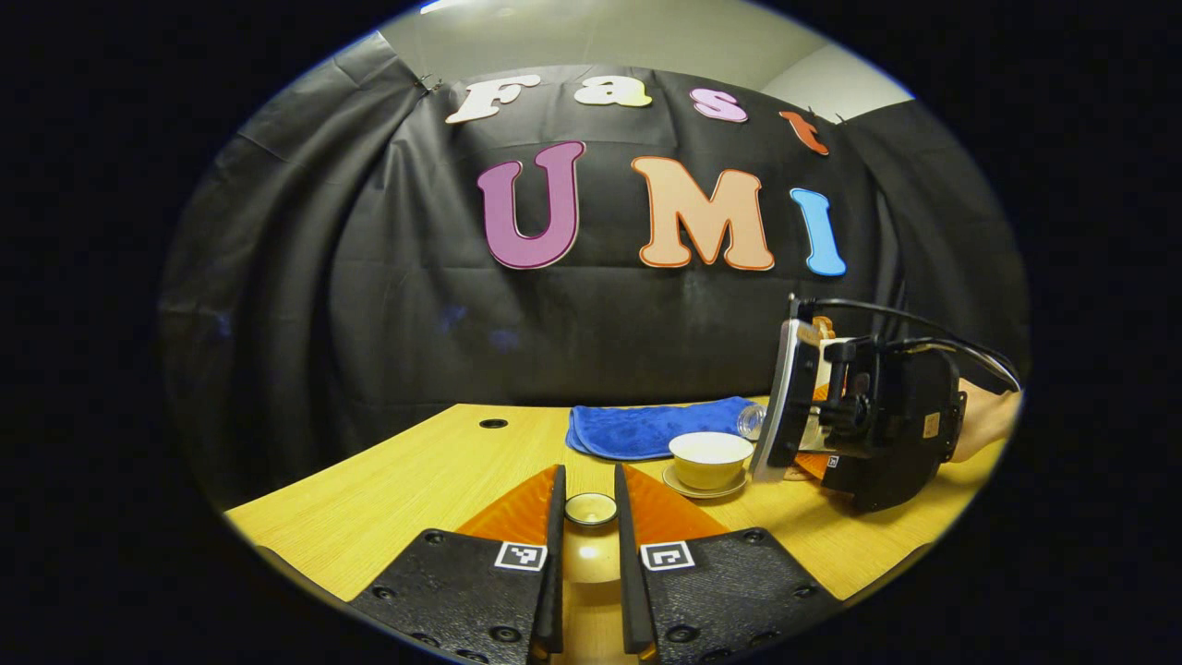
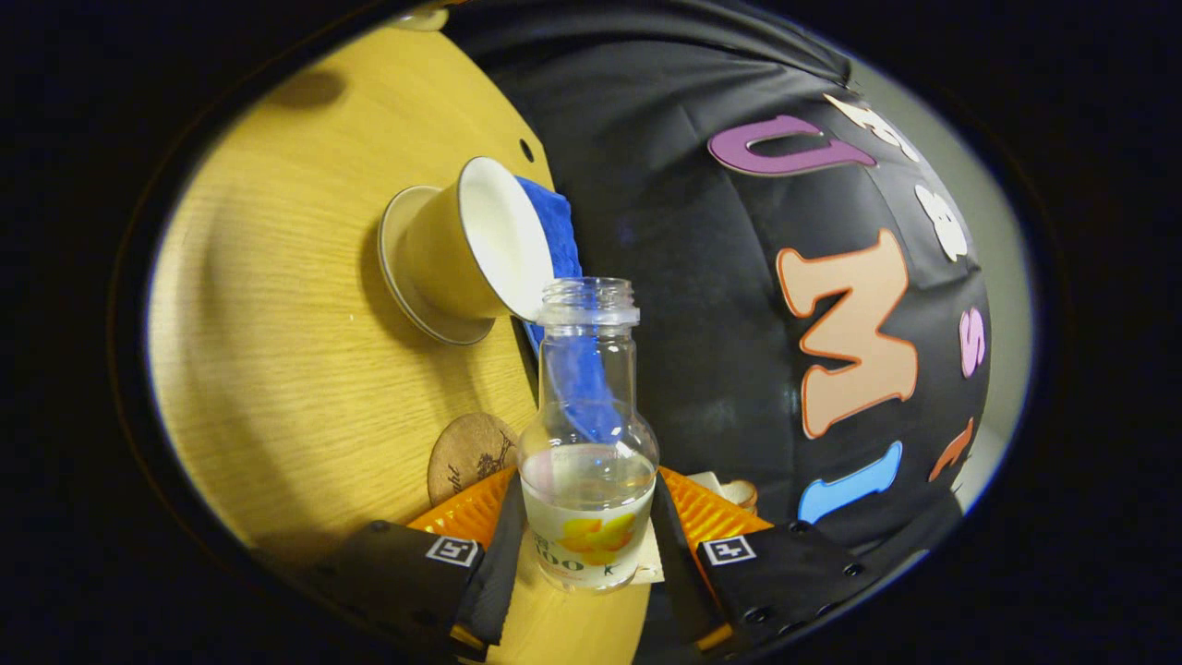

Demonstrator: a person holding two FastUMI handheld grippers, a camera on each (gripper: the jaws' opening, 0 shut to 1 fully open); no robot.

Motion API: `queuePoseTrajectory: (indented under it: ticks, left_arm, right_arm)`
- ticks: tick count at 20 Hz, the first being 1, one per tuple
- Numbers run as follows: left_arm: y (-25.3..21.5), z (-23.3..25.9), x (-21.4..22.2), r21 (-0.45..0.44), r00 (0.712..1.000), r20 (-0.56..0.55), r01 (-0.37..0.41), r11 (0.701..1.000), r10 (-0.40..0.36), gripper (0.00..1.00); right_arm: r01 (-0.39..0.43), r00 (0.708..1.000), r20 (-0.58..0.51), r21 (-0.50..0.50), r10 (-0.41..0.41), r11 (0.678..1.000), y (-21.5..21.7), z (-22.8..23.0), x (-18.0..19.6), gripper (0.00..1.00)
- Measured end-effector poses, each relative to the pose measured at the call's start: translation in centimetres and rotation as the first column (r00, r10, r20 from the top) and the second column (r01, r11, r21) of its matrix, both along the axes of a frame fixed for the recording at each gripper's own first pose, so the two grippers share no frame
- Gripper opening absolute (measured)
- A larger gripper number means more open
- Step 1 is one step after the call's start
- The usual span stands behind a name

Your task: Open the teacup lid with one hand, grasp the water bottle and pour water into the teacup with the other hand; after pouring, place the water bottle on the coaster and then close the teacup lid.

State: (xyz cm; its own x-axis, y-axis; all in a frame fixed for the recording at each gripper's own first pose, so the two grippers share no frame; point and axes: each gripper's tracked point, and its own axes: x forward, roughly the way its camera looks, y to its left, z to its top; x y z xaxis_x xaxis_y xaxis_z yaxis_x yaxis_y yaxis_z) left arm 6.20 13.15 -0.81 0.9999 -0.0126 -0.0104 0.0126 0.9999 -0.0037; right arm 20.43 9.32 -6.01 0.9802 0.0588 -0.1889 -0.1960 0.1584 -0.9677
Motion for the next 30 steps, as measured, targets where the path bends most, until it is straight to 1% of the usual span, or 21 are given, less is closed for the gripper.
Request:
queuePoseTrajectory:
  ticks: [3,7,16,22,26,30]
  left_arm:
    - [0.0,0.1,0.0,0.000,1.000,-0.001,0.000,1.000,0.000,0.22]
    - [0.0,0.0,0.0,-0.001,1.000,-0.001,0.000,1.000,0.000,0.22]
    - [0.0,-0.1,0.0,-0.001,1.000,-0.002,0.000,1.000,0.000,0.22]
    - [0.0,0.0,-0.1,-0.001,1.000,-0.002,0.000,1.000,0.000,0.22]
    - [0.0,0.0,-0.1,-0.001,1.000,-0.002,0.000,1.000,0.000,0.22]
    - [0.0,-0.1,-0.1,-0.001,1.000,-0.002,0.000,1.000,0.000,0.22]
  right_arm:
    - [-0.010,1.000,0.003,-0.064,0.010,0.998,0.4,0.3,0.5,0.72]
    - [-0.016,0.999,0.028,-0.165,0.021,0.986,0.5,1.1,0.8,0.72]
    - [-0.049,0.994,0.080,-0.343,0.081,0.938,1.6,2.6,1.4,0.72]
    - [-0.067,0.987,0.100,-0.436,0.122,0.897,2.2,3.2,1.4,0.72]
    - [-0.075,0.986,0.099,-0.468,0.136,0.880,2.2,3.4,1.5,0.72]
    - [-0.082,0.982,0.106,-0.514,0.159,0.854,2.6,4.0,1.4,0.72]
